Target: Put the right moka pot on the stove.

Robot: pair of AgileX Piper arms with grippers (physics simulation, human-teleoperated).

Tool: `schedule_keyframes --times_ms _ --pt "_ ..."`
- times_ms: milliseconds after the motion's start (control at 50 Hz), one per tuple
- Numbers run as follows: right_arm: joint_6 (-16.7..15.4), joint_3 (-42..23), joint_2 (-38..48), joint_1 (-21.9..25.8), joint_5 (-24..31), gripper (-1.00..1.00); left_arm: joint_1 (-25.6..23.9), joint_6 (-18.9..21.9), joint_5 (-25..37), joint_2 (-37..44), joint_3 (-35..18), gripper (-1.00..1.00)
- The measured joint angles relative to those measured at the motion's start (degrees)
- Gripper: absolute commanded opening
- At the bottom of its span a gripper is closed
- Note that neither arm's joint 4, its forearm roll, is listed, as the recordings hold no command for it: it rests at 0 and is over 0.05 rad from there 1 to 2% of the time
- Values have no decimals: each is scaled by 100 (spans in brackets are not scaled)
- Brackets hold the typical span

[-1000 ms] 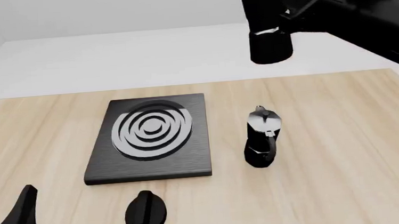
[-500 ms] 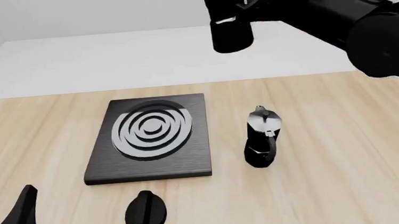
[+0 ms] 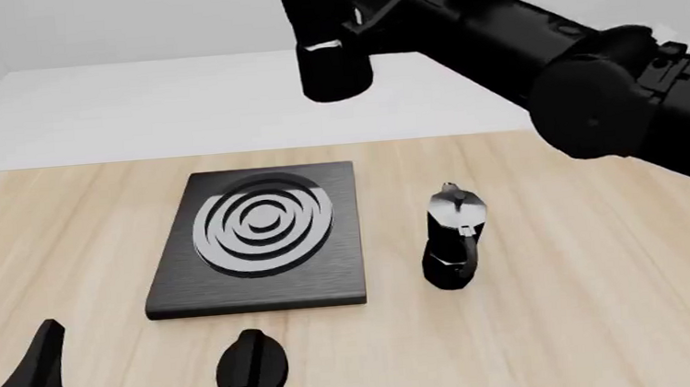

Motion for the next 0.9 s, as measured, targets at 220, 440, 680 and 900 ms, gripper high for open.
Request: schedule_keyframes --times_ms 220,440,680,900 --pt "156 182 113 356 -445 -100 0 0 0 0 0 100" --pt "343 483 204 639 -1009 -100 0 0 0 0 0 100" --pt "409 847 278 1007 -1592 -100 0 0 0 0 0 100" --pt "392 1190 350 1352 -2055 -100 0 0 0 0 0 100"
